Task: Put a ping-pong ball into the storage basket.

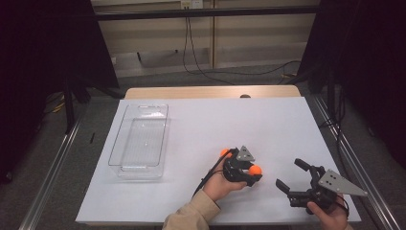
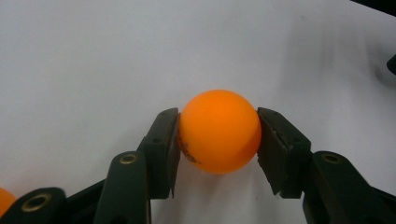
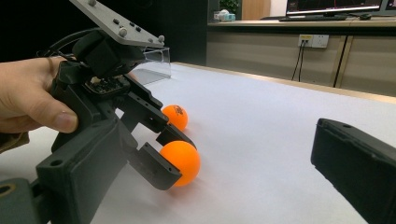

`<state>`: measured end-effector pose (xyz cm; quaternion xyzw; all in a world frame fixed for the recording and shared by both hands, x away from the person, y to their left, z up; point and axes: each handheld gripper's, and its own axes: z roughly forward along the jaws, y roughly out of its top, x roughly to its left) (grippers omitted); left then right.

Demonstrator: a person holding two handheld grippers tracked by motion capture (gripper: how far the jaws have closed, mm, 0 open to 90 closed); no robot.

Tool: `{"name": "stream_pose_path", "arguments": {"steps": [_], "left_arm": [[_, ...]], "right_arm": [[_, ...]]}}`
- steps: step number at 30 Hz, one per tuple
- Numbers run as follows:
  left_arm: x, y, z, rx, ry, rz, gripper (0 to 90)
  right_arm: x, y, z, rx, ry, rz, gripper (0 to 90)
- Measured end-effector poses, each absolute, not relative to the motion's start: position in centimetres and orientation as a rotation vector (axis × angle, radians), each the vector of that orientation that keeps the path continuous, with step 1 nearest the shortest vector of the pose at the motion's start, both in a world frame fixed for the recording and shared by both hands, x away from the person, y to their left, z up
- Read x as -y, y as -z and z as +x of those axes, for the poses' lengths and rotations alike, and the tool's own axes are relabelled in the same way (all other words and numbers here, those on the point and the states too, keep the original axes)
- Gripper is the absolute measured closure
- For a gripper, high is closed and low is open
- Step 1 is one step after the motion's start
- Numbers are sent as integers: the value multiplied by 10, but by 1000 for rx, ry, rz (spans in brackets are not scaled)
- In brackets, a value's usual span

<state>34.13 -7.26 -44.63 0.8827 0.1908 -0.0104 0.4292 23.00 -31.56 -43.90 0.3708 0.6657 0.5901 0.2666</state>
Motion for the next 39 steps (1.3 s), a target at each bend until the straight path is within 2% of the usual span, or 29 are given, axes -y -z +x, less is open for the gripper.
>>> {"name": "stream_pose_path", "arguments": {"steps": [39], "left_arm": [[44, 437, 342, -527, 35, 2182, 512]], "right_arm": [[316, 439, 230, -1798, -1592, 999, 22]]}}
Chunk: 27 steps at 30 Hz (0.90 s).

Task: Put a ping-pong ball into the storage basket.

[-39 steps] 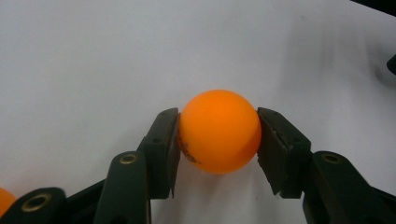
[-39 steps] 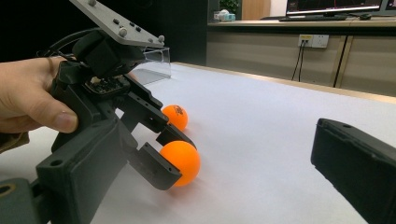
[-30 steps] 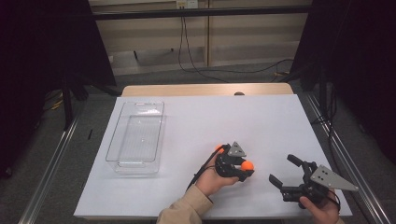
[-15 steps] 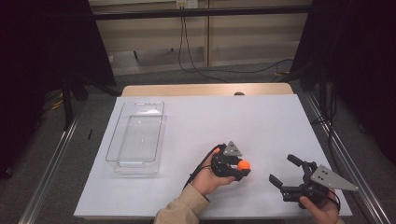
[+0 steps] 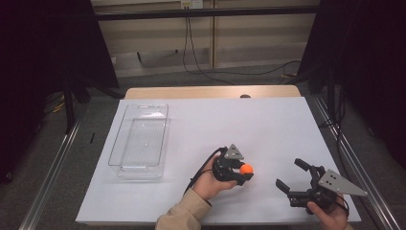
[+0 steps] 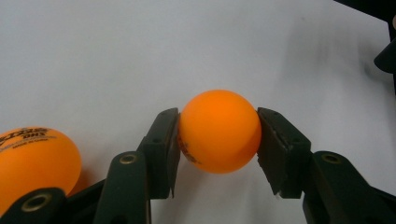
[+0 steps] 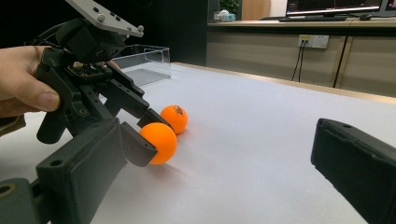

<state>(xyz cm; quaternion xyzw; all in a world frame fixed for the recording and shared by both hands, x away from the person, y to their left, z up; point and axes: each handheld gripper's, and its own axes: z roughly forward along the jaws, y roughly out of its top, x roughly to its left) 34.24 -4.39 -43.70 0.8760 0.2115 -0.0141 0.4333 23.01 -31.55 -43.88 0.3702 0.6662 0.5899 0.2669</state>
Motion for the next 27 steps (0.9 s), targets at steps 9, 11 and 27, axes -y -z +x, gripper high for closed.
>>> {"name": "stream_pose_path", "arguments": {"steps": [9, 11, 27], "left_arm": [[38, 432, 343, -541, 34, 2173, 511], [36, 431, 344, -549, 35, 2168, 511], [26, 425, 347, -575, 46, 2150, 511]], "right_arm": [[316, 439, 230, -1798, -1593, 999, 22], [315, 439, 230, -1797, -1594, 998, 22], [316, 439, 230, -1797, -1595, 996, 22]]}}
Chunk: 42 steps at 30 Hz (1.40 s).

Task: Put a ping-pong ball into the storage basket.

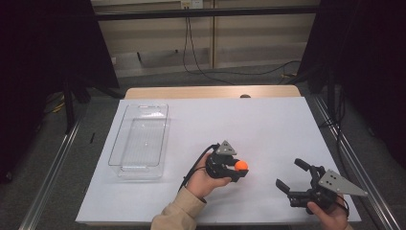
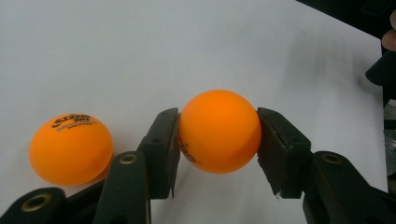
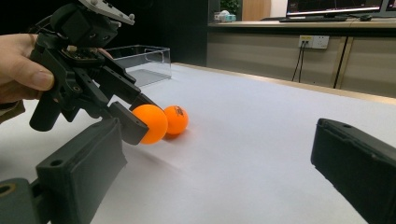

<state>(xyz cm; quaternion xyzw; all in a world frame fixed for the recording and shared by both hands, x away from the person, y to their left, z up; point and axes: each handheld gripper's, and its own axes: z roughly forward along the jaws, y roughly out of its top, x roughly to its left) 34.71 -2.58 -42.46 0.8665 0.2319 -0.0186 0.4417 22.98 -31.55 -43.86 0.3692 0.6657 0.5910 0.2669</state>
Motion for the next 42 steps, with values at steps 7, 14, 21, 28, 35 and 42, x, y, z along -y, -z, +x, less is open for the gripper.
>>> {"name": "stream_pose_path", "arguments": {"steps": [7, 14, 21, 28, 35, 42], "left_arm": [[21, 421, 349, -600, 50, 2137, 511], [16, 418, 352, -619, 45, 2125, 511], [10, 415, 355, -646, 43, 2111, 511], [3, 412, 358, -666, 39, 2096, 511], [-2, 409, 360, -677, 30, 2093, 511], [-10, 405, 362, -696, 16, 2077, 511]], "right_arm": [[315, 439, 230, -1798, -1595, 997, 22], [315, 439, 230, -1798, -1594, 997, 22], [315, 439, 230, -1797, -1596, 998, 22], [315, 439, 230, -1798, -1594, 997, 22], [315, 439, 230, -1798, -1594, 997, 22], [316, 439, 230, -1795, -1594, 1004, 22]]}}
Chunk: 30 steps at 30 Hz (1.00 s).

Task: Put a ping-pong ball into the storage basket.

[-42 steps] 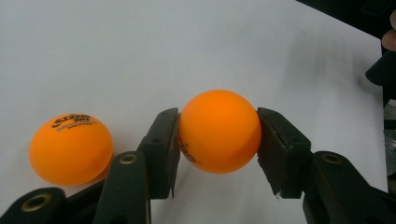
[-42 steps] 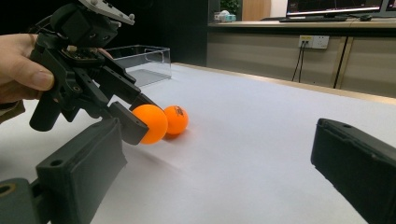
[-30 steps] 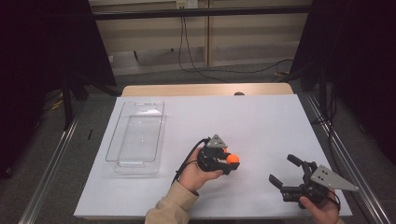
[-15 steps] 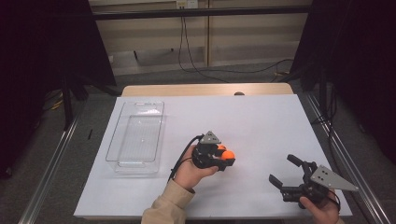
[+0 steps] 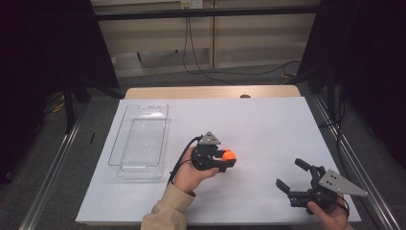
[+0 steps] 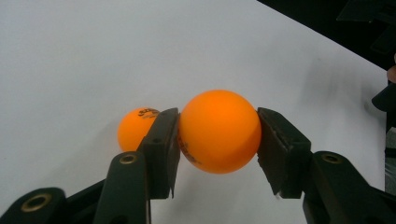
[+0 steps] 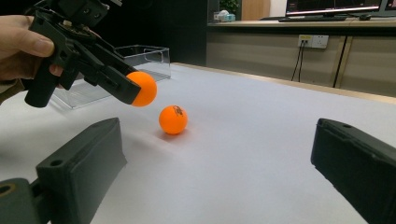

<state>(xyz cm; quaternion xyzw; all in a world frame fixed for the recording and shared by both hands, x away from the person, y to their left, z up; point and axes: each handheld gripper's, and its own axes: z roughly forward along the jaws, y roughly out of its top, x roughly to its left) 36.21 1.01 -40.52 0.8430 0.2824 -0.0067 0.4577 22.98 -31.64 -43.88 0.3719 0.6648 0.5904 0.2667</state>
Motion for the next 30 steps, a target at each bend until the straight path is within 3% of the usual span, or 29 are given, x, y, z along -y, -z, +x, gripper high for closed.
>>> {"name": "stream_pose_path", "arguments": {"steps": [30], "left_arm": [[-36, 397, 372, -773, 5, 2053, 510]], "right_arm": [[315, 439, 230, -1801, -1594, 994, 22]]}}
